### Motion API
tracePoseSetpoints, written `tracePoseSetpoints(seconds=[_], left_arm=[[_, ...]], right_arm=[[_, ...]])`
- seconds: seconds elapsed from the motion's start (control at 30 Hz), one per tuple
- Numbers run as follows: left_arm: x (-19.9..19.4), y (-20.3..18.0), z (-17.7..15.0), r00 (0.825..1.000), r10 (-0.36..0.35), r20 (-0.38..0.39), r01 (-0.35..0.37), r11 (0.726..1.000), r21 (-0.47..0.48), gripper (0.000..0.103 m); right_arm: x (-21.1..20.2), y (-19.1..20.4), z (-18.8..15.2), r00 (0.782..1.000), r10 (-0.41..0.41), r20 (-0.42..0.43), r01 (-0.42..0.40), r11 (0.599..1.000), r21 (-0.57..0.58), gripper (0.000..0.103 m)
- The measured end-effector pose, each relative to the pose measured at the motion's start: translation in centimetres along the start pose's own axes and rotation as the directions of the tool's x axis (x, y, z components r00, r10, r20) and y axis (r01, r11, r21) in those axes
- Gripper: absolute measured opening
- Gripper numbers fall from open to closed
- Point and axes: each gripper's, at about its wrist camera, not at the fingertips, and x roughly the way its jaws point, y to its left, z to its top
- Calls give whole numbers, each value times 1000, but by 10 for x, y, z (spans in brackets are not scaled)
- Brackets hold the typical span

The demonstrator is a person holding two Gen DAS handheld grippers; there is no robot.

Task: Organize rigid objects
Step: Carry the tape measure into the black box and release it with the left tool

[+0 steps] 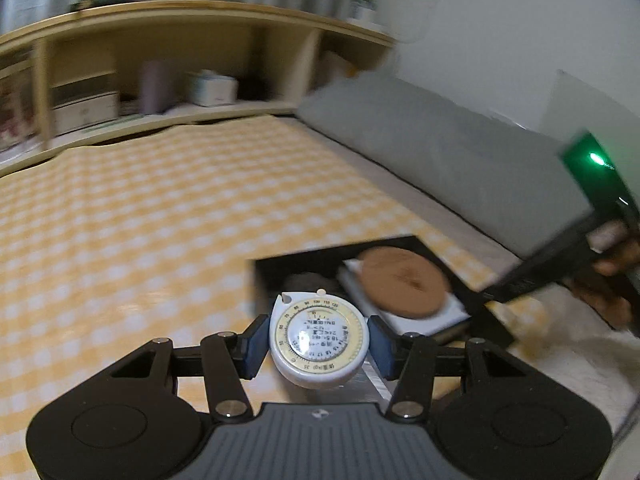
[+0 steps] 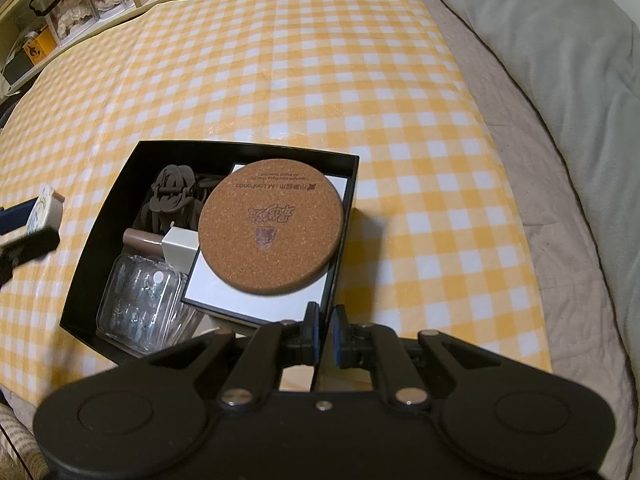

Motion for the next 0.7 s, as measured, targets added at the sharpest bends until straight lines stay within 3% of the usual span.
tracePoseSetpoints(seconds=[0.2, 0.5, 0.7], left_arm=[[19, -37, -6, 996, -49, -75, 55, 995, 80, 53], [36, -29, -13, 994, 5, -108, 5, 996, 91, 54], [36, -24, -13, 990, -8, -143, 19, 997, 78, 69]], right_arm=[[0, 1, -1, 1000, -5, -1, 5, 1000, -5, 9], [0, 2, -1, 1000, -4, -1, 4, 1000, -5, 9], [1, 1, -1, 1000, -5, -2, 5, 1000, -7, 9]])
